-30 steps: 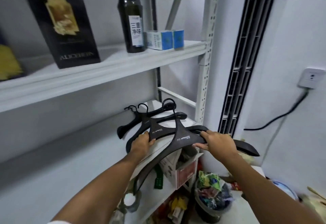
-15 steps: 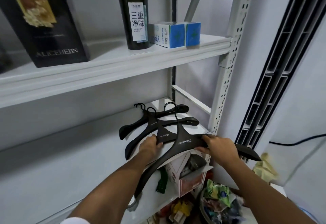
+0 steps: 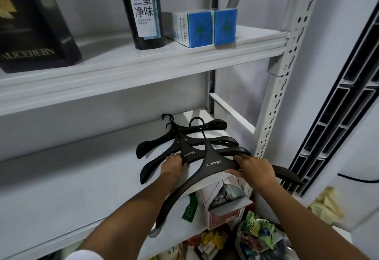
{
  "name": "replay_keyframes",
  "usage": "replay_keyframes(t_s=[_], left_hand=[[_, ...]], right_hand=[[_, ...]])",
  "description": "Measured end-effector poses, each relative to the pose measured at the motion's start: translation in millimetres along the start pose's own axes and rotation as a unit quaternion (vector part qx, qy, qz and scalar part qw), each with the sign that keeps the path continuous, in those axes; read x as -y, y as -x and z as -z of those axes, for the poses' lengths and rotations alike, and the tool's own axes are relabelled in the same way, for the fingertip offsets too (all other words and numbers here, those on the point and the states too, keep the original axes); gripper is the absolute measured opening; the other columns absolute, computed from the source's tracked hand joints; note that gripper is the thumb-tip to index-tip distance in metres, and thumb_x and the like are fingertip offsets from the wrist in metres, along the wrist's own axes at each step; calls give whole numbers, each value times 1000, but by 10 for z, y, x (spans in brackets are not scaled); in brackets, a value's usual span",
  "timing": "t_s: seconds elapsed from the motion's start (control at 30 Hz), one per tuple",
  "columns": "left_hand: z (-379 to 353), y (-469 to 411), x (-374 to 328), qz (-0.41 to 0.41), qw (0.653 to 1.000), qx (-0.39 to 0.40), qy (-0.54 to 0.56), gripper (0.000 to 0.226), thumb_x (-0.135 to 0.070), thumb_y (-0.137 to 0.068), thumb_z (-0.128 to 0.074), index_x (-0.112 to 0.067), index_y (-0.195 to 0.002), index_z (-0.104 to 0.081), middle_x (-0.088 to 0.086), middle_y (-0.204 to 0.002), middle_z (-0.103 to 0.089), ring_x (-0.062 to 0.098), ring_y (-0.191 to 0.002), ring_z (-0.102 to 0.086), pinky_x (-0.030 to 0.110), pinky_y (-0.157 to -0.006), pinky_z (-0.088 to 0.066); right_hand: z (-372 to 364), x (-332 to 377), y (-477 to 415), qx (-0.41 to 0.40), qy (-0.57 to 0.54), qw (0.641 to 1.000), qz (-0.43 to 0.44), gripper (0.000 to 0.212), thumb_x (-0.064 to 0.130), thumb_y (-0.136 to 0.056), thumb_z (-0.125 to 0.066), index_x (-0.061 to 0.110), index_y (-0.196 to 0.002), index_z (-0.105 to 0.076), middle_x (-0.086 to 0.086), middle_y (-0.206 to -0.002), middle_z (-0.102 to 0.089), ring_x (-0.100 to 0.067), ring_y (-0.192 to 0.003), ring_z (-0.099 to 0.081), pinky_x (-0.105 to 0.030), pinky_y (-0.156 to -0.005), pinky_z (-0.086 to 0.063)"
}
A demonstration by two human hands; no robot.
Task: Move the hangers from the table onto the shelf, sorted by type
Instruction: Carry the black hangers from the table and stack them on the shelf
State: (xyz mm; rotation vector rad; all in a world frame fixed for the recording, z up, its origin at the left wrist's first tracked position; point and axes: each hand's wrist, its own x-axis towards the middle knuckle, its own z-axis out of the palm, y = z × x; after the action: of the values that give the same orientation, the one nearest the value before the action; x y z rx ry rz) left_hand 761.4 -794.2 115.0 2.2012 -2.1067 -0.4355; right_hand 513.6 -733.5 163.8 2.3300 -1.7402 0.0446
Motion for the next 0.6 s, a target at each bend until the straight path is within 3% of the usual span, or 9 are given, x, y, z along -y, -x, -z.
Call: replay_keyframes(t_s=[0.2, 0.3, 0.37, 0.6], left_hand=[[92, 14, 4, -25, 999, -6, -42, 47, -25, -96, -49, -3, -136, -37, 15, -137, -41, 30, -130, -38, 40, -104, -37], [165, 42, 23, -59, 998, -20, -26, 45, -25, -95, -51, -6, -135, -39, 14, -134, -43, 30, -127, -41, 39, -105, -37], [268, 98, 108, -73, 996, -46, -14, 42, -27, -96, -48, -9, -133, -42, 13, -131, -47, 29, -123, -45, 37, -102, -38], [786, 375, 766, -41, 989, -139, -28, 43, -32, -98, -40, -15, -137, -39, 8, -134, -47, 27, -122, -46, 36, -98, -38]], right_hand=[[-52, 22, -89, -70, 5, 997, 18, 77, 74, -75, -14, 20, -111, -56, 5, -104, -66, -17, -91, -67, -28, -60, -43], [-103, 35, -158, -113, -23, 993, 35, 83, 76, -81, -8, 18, -85, -66, 3, -70, -67, -14, -58, -66, -26, -43, -44], [-131, 90, -228, -140, -35, 988, 46, 86, 73, -86, -4, 17, -65, -65, 3, -49, -56, -14, -36, -54, -22, -31, -33], [47, 596, -646, -141, -39, 984, 101, 65, 74, -73, -34, 18, -62, -66, 2, -46, -56, -17, -33, -54, -20, -31, -31]])
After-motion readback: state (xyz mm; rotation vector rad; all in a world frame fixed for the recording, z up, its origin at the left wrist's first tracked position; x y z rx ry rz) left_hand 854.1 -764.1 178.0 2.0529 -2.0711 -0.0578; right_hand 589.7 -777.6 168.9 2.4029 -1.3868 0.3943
